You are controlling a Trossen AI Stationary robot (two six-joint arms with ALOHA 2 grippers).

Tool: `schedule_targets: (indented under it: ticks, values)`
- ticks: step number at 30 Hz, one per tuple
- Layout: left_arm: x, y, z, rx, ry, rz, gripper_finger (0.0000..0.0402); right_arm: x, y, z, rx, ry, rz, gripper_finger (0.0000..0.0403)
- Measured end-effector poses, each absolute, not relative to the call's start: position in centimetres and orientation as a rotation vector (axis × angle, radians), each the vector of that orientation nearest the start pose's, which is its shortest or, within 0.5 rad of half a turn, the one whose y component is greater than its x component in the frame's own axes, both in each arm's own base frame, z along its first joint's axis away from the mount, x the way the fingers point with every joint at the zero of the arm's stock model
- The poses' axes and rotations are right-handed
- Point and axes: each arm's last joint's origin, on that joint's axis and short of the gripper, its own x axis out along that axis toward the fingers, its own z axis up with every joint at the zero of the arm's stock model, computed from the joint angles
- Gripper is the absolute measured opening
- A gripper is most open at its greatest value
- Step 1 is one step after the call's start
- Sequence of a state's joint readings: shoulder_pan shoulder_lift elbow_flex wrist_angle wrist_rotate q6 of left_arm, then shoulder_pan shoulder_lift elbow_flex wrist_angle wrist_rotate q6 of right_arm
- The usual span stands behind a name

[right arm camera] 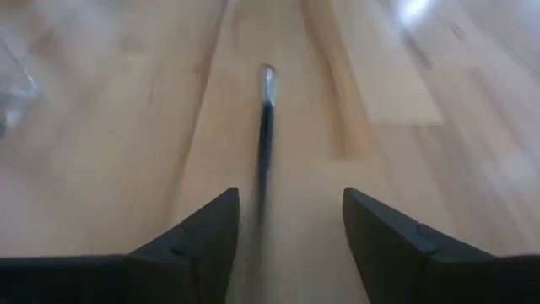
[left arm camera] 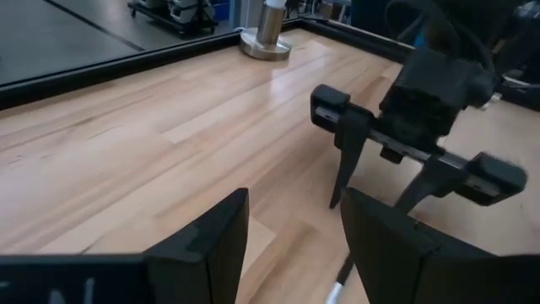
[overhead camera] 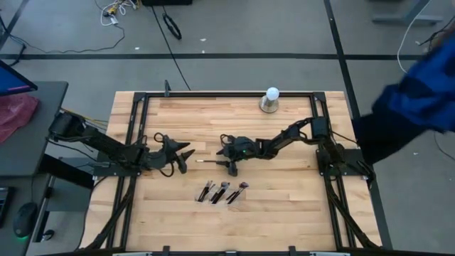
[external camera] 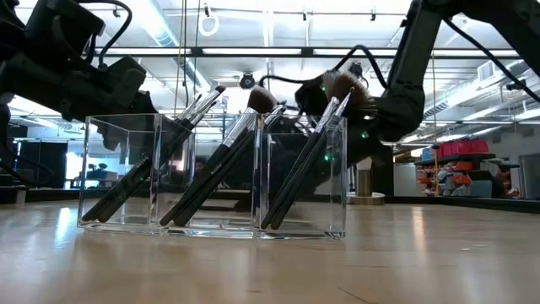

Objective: Put items in baskets/containers
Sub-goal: Put the black eyeshadow brush into the transparent organizer

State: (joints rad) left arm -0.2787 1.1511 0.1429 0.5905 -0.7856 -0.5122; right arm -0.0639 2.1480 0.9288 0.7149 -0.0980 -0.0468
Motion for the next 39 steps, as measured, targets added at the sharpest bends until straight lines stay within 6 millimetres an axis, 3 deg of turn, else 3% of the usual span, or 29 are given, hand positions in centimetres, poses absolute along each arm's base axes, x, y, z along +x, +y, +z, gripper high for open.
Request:
schedule_targets:
  ticks: [14, 18, 23, 26, 31, 36, 39]
  values:
    - [17.4, -2.8, 13.4, -0.288, 0.217, 0.574, 0.0195, 38.6, -2.9, 6.5, -0.040, 0.532, 0.069, 0.0159]
    - [17.4, -2.9, 13.5, -0.290, 0.216, 0.573, 0.0195, 38.4, -3.5, 6.2, -0.060, 0.580, 0.091, 0.0113]
    - [17.5, -2.9, 13.6, -0.301, 0.199, 0.567, 0.0195, 37.9, -4.2, 5.7, -0.078, 0.654, 0.078, 0.0019]
    - [17.5, -2.9, 13.7, -0.304, 0.193, 0.564, 0.0195, 37.6, -4.3, 5.7, -0.077, 0.664, 0.015, 0.0015]
    - [17.6, -4.0, 14.5, -0.245, 0.156, 0.452, 0.0195, 35.5, -4.3, 6.3, -0.032, 0.648, -0.107, 0.0007]
    - [18.1, -5.7, 16.5, -0.147, 0.078, 0.364, 0.0195, 31.1, -3.1, 7.9, 0.019, 0.566, -0.219, 0.0005]
    - [19.3, -6.7, 17.7, -0.079, 0.069, 0.332, 0.0195, 29.1, -2.0, 10.5, 0.051, 0.411, -0.231, 0.0003]
